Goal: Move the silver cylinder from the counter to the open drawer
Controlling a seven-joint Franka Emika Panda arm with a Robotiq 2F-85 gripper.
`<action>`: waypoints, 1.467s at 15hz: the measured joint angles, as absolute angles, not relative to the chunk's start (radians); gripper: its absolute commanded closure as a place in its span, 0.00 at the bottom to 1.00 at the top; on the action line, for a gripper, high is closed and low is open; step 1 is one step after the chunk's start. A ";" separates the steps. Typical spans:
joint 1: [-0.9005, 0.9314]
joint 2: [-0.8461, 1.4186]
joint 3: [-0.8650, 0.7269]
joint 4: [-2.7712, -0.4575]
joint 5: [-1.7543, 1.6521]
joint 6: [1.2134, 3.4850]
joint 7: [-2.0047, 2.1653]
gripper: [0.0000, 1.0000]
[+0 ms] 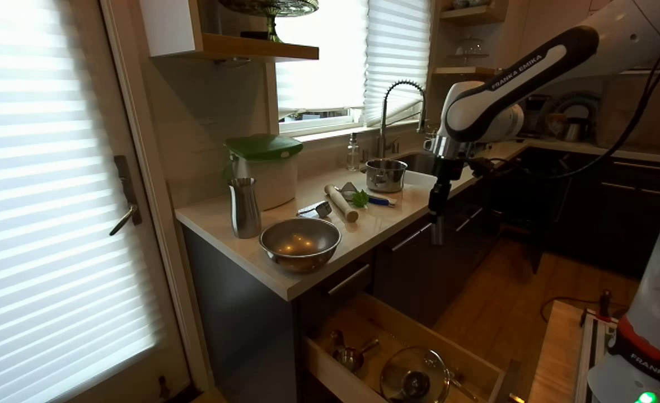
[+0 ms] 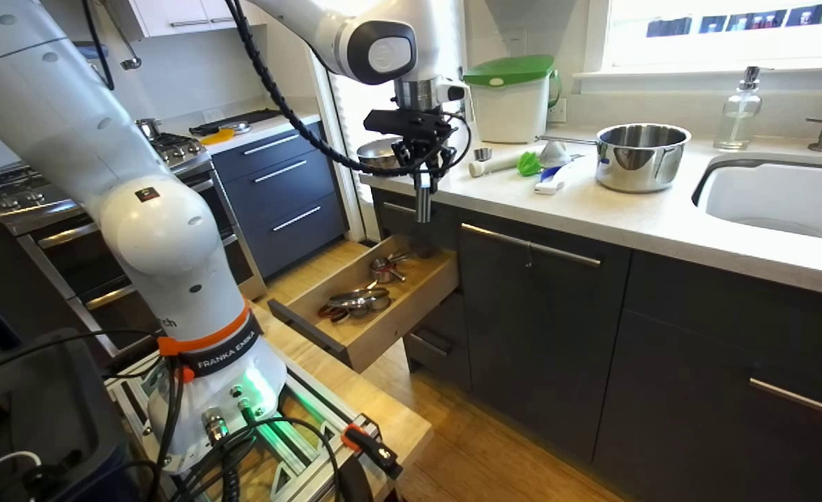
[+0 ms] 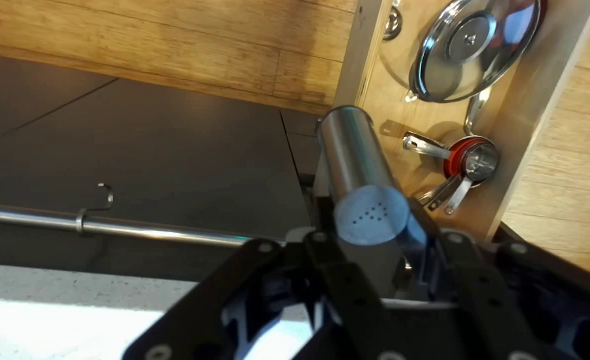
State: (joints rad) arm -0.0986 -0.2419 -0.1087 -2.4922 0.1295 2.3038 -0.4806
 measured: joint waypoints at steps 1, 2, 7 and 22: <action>-0.093 -0.234 -0.097 -2.500 0.114 2.318 -0.425 0.88; -0.086 -0.229 -0.085 -2.514 0.108 2.342 -0.375 0.88; -0.028 -0.225 -0.043 -2.643 0.116 2.554 -0.251 0.88; 0.067 -0.170 -0.026 -2.745 0.165 2.821 -0.248 0.88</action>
